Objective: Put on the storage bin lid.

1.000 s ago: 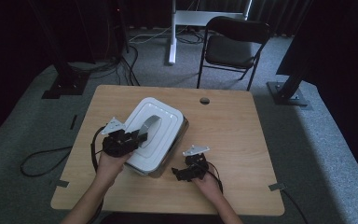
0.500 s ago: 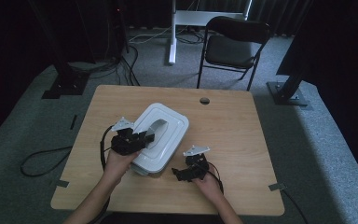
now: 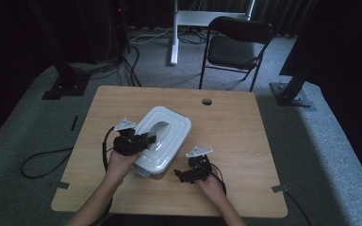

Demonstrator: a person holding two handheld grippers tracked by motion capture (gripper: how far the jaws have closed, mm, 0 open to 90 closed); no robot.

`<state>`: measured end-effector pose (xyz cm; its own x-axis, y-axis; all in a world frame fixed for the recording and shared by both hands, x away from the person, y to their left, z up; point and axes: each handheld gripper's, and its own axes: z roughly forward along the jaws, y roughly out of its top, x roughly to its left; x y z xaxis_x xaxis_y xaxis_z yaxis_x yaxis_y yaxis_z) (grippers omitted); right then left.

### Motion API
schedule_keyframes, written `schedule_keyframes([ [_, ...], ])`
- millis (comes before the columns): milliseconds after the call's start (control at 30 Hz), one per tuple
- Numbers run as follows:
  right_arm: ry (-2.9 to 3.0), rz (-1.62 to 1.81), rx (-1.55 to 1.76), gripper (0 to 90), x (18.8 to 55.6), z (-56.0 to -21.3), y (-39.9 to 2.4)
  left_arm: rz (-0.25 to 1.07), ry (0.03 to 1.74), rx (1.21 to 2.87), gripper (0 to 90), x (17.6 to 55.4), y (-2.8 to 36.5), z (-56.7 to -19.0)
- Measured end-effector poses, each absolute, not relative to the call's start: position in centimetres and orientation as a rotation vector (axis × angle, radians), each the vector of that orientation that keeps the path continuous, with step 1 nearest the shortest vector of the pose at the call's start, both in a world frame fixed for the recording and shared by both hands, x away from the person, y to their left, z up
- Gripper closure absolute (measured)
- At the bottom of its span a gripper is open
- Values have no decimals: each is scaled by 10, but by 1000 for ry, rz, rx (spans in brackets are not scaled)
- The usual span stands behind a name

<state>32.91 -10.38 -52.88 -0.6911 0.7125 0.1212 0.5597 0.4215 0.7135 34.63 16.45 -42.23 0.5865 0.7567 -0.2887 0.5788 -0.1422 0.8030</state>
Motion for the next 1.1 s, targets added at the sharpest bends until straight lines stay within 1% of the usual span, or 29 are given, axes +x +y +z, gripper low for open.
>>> schedule_keyframes([
  [267, 2477, 1122, 1125, 112, 329, -529, -104, 220, 1065, 1845, 659, 347, 164, -421],
  [333, 2476, 1123, 1122, 112, 329, -528, -104, 226, 1047, 1864, 605, 345, 164, -421],
  [467, 2468, 1126, 1121, 112, 329, -527, -105, 224, 1028, 1848, 553, 342, 168, -416],
  [533, 2467, 1127, 1124, 112, 329, -527, -106, 231, 1018, 1841, 544, 341, 172, -412],
  [767, 2448, 1138, 1135, 112, 330, -525, -110, 244, 1014, 1836, 464, 339, 181, -408],
  [867, 2441, 1137, 1141, 112, 330, -524, -112, 259, 1017, 1815, 405, 338, 189, -409],
  [900, 2439, 1136, 1145, 112, 330, -524, -113, 255, 1020, 1809, 401, 338, 191, -409],
  [967, 2433, 1133, 1147, 112, 330, -524, -115, 258, 1015, 1812, 347, 338, 195, -409],
  [1000, 2432, 1137, 1153, 111, 330, -523, -117, 265, 1005, 1815, 346, 338, 198, -409],
  [1067, 2427, 1132, 1158, 111, 329, -523, -119, 267, 992, 1810, 280, 336, 202, -408],
  [1100, 2424, 1135, 1161, 112, 330, -523, -120, 279, 987, 1808, 266, 336, 203, -408],
])
